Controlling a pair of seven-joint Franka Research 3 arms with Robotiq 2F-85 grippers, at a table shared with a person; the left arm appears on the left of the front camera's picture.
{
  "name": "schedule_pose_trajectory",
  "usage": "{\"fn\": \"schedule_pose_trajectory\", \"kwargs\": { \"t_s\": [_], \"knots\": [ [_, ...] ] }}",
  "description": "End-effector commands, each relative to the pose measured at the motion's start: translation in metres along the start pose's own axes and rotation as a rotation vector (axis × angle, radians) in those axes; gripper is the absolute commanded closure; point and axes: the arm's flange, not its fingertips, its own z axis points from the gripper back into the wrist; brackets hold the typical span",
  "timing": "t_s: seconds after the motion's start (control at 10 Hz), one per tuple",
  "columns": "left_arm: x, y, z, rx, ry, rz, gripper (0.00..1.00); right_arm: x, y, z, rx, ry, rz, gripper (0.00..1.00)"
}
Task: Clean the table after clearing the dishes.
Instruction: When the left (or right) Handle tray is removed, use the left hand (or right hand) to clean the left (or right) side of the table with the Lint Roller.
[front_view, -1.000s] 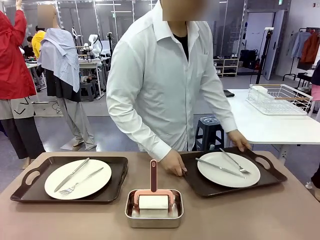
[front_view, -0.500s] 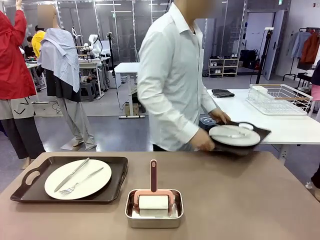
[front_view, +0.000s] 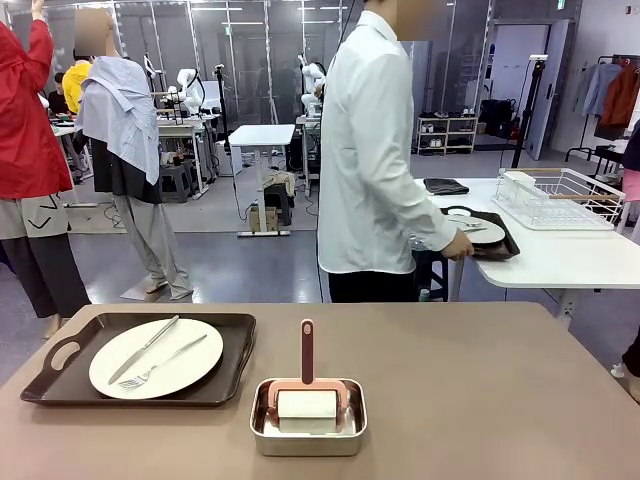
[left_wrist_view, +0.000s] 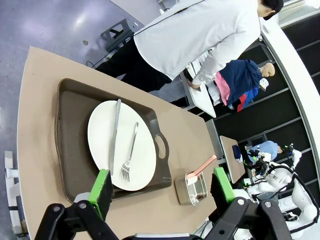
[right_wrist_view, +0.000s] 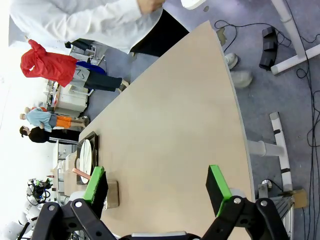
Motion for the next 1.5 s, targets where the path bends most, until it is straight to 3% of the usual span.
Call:
{"fn": "schedule_pose_trajectory", "kwargs": {
  "t_s": [0.0,0.1,0.4,0.5,1.1,1.4],
  "knots": [
    [0.000,0.000,0.004,-0.009,0.004,-0.006,0.00,0.000,0.000,0.000,0.000,0.000,0.000,0.00],
    [0.000,0.000,0.004,-0.009,0.004,-0.006,0.00,0.010,0.025,-0.022,0.035,0.068,0.073,0.00],
    [0.000,0.000,0.004,-0.009,0.004,-0.006,0.00,0.023,0.163,-0.115,0.095,0.260,0.483,0.00],
    [0.000,0.000,0.004,-0.009,0.004,-0.006,0.00,0.019,0.180,-0.126,0.109,0.276,0.530,0.00],
    [0.000,0.000,0.004,-0.009,0.004,-0.006,0.00,0.010,0.120,-0.123,0.054,0.316,0.397,0.00],
    [0.000,0.000,0.004,-0.009,0.004,-0.006,0.00,0.011,0.135,-0.130,0.083,0.366,0.476,0.00]
  ]
}}
